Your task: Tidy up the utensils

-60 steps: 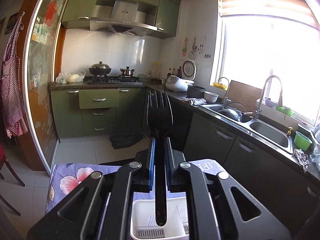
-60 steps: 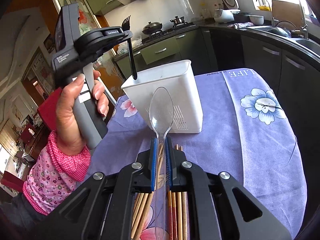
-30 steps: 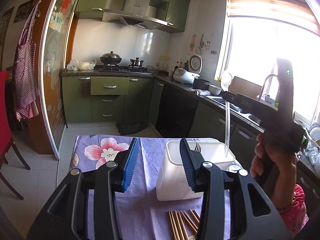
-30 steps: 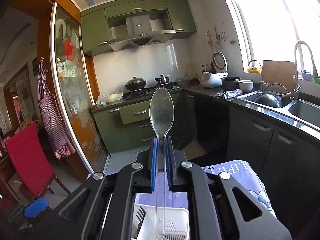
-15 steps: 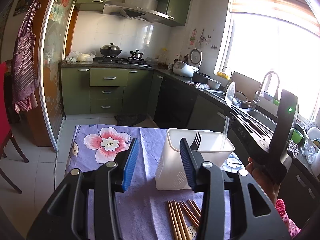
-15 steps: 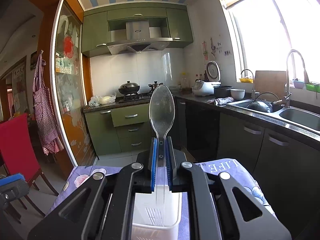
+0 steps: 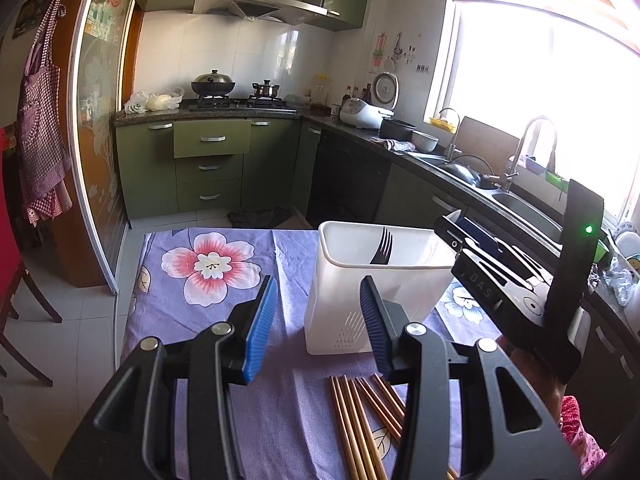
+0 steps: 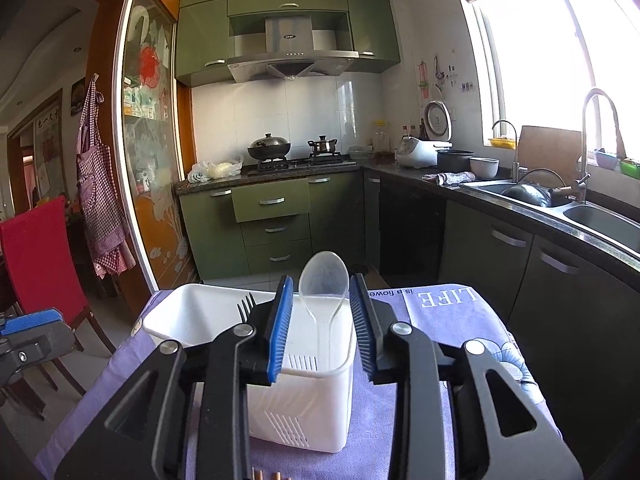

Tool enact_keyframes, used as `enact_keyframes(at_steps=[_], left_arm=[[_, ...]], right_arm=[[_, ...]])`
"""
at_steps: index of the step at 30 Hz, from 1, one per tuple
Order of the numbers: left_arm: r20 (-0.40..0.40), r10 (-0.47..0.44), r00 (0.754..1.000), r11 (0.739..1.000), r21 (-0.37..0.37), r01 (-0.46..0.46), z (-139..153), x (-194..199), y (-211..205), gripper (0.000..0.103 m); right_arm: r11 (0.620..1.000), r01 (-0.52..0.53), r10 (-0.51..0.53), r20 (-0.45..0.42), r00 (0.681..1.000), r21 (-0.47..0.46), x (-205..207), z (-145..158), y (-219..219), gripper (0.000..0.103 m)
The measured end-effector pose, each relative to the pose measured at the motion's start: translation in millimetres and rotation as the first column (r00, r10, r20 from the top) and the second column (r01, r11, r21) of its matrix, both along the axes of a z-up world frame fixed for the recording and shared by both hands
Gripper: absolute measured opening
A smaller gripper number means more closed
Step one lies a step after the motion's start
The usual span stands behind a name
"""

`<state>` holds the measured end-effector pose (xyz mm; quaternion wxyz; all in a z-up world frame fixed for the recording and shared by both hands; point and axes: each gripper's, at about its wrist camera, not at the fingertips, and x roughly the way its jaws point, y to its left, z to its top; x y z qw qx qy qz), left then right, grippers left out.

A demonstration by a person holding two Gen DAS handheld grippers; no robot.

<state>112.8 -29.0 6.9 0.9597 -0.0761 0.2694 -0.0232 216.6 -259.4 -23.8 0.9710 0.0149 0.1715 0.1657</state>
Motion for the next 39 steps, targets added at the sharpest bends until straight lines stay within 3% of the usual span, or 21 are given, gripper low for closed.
enact_keyframes(at_steps=[5, 8, 9, 11, 14, 17, 20, 23, 30, 39], left_arm=[[-0.071, -0.009, 0.997, 1.000, 0.025, 0.010, -8, 0, -5, 0.051], [-0.155, -0.015, 0.988, 0.999, 0.048, 0.023, -22, 1, -9, 0.059], [-0.196, -0.018, 0.980, 0.998, 0.056, 0.030, -28, 2, -10, 0.070], [-0.290, -0.030, 0.956, 0.997, 0.061, 0.050, -46, 5, -15, 0.077], [-0.421, -0.048, 0.906, 0.996, 0.049, 0.075, -73, 14, -22, 0.077], [-0.517, -0.086, 0.852, 0.995, -0.005, 0.098, -98, 22, -26, 0.072], [-0.583, -0.110, 0.805, 0.994, -0.042, 0.105, -116, 26, -33, 0.049], [-0.615, -0.089, 0.784, 0.994, -0.008, 0.106, -125, 26, -41, 0.027], [-0.628, -0.050, 0.776, 0.995, 0.033, 0.091, -132, 27, -47, 0.027], [-0.642, -0.028, 0.767, 0.993, 0.067, 0.093, -138, 32, -49, 0.023]], right_arm=[[0.999, 0.005, -0.005, -0.001, 1.000, 0.042, -13, 11, -18, 0.039], [0.996, -0.003, 0.003, 0.000, 1.000, 0.091, -33, 19, -41, 0.054], [0.994, 0.000, 0.000, -0.002, 1.000, 0.105, -42, 19, -49, 0.062], [0.994, 0.009, -0.007, -0.023, 1.000, 0.113, -56, 17, -65, 0.075], [0.993, 0.030, -0.018, -0.105, 0.994, 0.115, -73, 4, -86, 0.085], [0.989, 0.034, -0.006, -0.193, 0.981, 0.143, -86, -17, -107, 0.085], [0.986, 0.052, -0.007, -0.267, 0.964, 0.161, -96, -37, -123, 0.085], [0.981, 0.057, 0.006, -0.320, 0.947, 0.185, -103, -54, -135, 0.085], [0.974, 0.060, 0.022, -0.355, 0.935, 0.220, -109, -68, -149, 0.085], [0.968, 0.061, 0.028, -0.350, 0.937, 0.243, -106, -58, -147, 0.085]])
